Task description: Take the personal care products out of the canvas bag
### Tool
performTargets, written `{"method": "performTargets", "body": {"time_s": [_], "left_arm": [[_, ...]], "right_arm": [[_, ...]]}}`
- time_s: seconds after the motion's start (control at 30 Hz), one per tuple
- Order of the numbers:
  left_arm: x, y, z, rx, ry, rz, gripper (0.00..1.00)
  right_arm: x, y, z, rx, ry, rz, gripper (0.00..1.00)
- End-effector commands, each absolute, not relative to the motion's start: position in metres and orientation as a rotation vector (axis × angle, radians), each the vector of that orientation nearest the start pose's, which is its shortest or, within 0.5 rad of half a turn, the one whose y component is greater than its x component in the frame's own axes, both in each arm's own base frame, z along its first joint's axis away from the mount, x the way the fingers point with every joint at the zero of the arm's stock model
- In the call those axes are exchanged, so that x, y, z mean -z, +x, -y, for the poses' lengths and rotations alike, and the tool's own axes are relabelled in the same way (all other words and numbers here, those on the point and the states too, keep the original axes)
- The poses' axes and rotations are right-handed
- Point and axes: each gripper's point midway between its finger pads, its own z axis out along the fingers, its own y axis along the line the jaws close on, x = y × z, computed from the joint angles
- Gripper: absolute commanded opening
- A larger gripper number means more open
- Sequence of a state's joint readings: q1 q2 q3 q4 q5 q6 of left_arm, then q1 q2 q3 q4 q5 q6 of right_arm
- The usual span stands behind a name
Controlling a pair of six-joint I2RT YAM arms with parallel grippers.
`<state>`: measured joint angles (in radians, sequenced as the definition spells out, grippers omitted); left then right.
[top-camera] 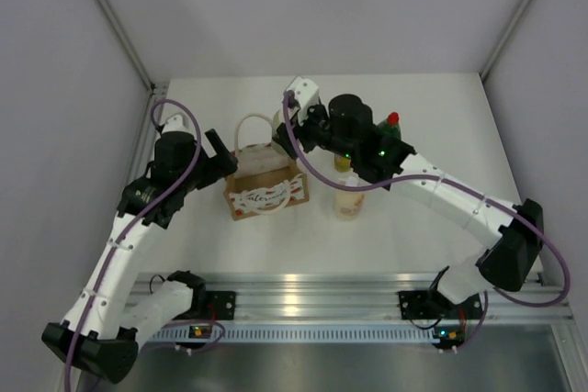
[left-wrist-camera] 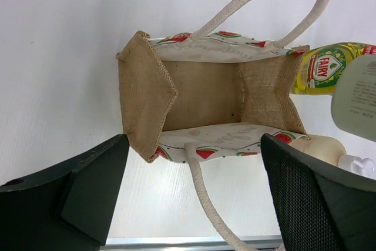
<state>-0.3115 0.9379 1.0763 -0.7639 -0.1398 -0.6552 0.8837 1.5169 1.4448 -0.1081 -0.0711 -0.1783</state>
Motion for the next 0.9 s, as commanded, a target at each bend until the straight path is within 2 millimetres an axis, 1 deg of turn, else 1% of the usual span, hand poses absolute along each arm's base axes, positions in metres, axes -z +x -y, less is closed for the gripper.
{"method": "performTargets", "body": {"time_s": [0.0, 0.03, 0.07, 0.1, 0.13, 0.17, 0.2, 0.23, 0.27, 0.3, 0.33, 0.37, 0.4, 0.43, 0.47, 0.5, 0.53, 0.57, 0.6, 0.63, 0.67, 0.7, 0.77, 0.8, 0.83, 0.87], "left_arm": [[-0.275, 0.266, 0.082, 0.385, -0.396, -2.079, 0.98], [-0.277, 0.265, 0.081, 0.381, -0.387, -2.07, 0.98], [-0.278, 0.263, 0.078, 0.366, -0.371, -2.066, 0.98], [-0.281, 0.261, 0.073, 0.34, -0.374, -2.054, 0.98], [-0.282, 0.26, 0.07, 0.321, -0.375, -2.047, 0.98], [-0.284, 0.259, 0.065, 0.297, -0.369, -2.041, 0.98], [-0.286, 0.257, 0.058, 0.261, -0.38, -2.027, 0.98], [-0.286, 0.256, 0.054, 0.236, -0.376, -2.023, 0.98], [-0.287, 0.255, 0.051, 0.216, -0.379, -2.017, 0.98], [-0.287, 0.254, 0.048, 0.198, -0.38, -2.015, 0.98], [-0.288, 0.252, 0.042, 0.165, -0.385, -2.005, 0.98], [-0.287, 0.251, 0.039, 0.149, -0.387, -2.004, 0.98], [-0.287, 0.25, 0.036, 0.134, -0.396, -1.999, 0.98], [-0.288, 0.248, 0.031, 0.113, -0.411, -1.981, 0.98], [-0.285, 0.247, 0.028, 0.099, -0.419, -1.981, 0.98], [-0.284, 0.246, 0.026, 0.089, -0.425, -1.977, 0.98], [-0.284, 0.245, 0.022, 0.07, -0.439, -1.966, 0.98], [-0.281, 0.244, 0.019, 0.057, -0.445, -1.968, 0.98], [-0.279, 0.243, 0.018, 0.048, -0.448, -1.968, 0.98], [-0.277, 0.242, 0.016, 0.036, -0.452, -1.967, 0.98], [-0.275, 0.241, 0.013, 0.021, -0.459, -1.965, 0.98], [-0.268, 0.24, 0.012, 0.005, -0.46, -1.976, 0.98], [-0.262, 0.239, 0.008, -0.02, -0.477, -1.978, 0.98], [-0.256, 0.239, 0.006, -0.032, -0.49, -1.987, 0.98], [-0.253, 0.239, 0.006, -0.036, -0.492, -1.991, 0.98], [-0.251, 0.239, 0.007, -0.035, -0.493, -1.998, 0.98]], "right_arm": [[-0.41, 0.315, -0.336, -0.501, -0.73, -1.397, 0.0], [-0.417, 0.313, -0.326, -0.486, -0.702, -1.395, 0.0], [-0.412, 0.316, -0.315, -0.447, -0.672, -1.425, 0.0], [-0.411, 0.318, -0.305, -0.422, -0.646, -1.439, 0.0], [-0.419, 0.315, -0.293, -0.414, -0.618, -1.431, 0.0], [-0.413, 0.316, -0.283, -0.395, -0.589, -1.454, 0.0], [-0.419, 0.315, -0.267, -0.381, -0.554, -1.454, 0.0], [-0.41, 0.316, -0.259, -0.377, -0.532, -1.48, 0.0], [-0.409, 0.319, -0.246, -0.354, -0.492, -1.494, 0.0], [-0.412, 0.315, -0.234, -0.349, -0.468, -1.495, 0.0], [-0.404, 0.315, -0.226, -0.336, -0.442, -1.521, 0.0], [-0.401, 0.318, -0.213, -0.313, -0.412, -1.537, 0.0], [-0.401, 0.313, -0.203, -0.305, -0.393, -1.543, 0.0], [-0.392, 0.314, -0.194, -0.299, -0.364, -1.567, 0.0], [-0.387, 0.317, -0.181, -0.278, -0.328, -1.584, 0.0], [-0.387, 0.314, -0.169, -0.264, -0.305, -1.588, 0.0], [-0.375, 0.314, -0.163, -0.271, -0.266, -1.621, 0.0], [-0.373, 0.316, -0.147, -0.245, -0.223, -1.629, 0.0], [-0.368, 0.317, -0.139, -0.236, -0.194, -1.645, 0.0], [-0.352, 0.318, -0.131, -0.213, -0.18, -1.684, 0.0], [-0.346, 0.321, -0.118, -0.184, -0.147, -1.696, 0.0], [-0.333, 0.32, -0.111, -0.177, -0.127, -1.72, 0.0], [-0.321, 0.322, -0.098, -0.143, -0.085, -1.739, 0.0], [-0.308, 0.322, -0.093, -0.117, -0.081, -1.763, 0.0], [-0.301, 0.322, -0.09, -0.094, -0.078, -1.769, 0.0], [-0.3, 0.325, -0.088, -0.085, -0.066, -1.75, 0.0]]}}
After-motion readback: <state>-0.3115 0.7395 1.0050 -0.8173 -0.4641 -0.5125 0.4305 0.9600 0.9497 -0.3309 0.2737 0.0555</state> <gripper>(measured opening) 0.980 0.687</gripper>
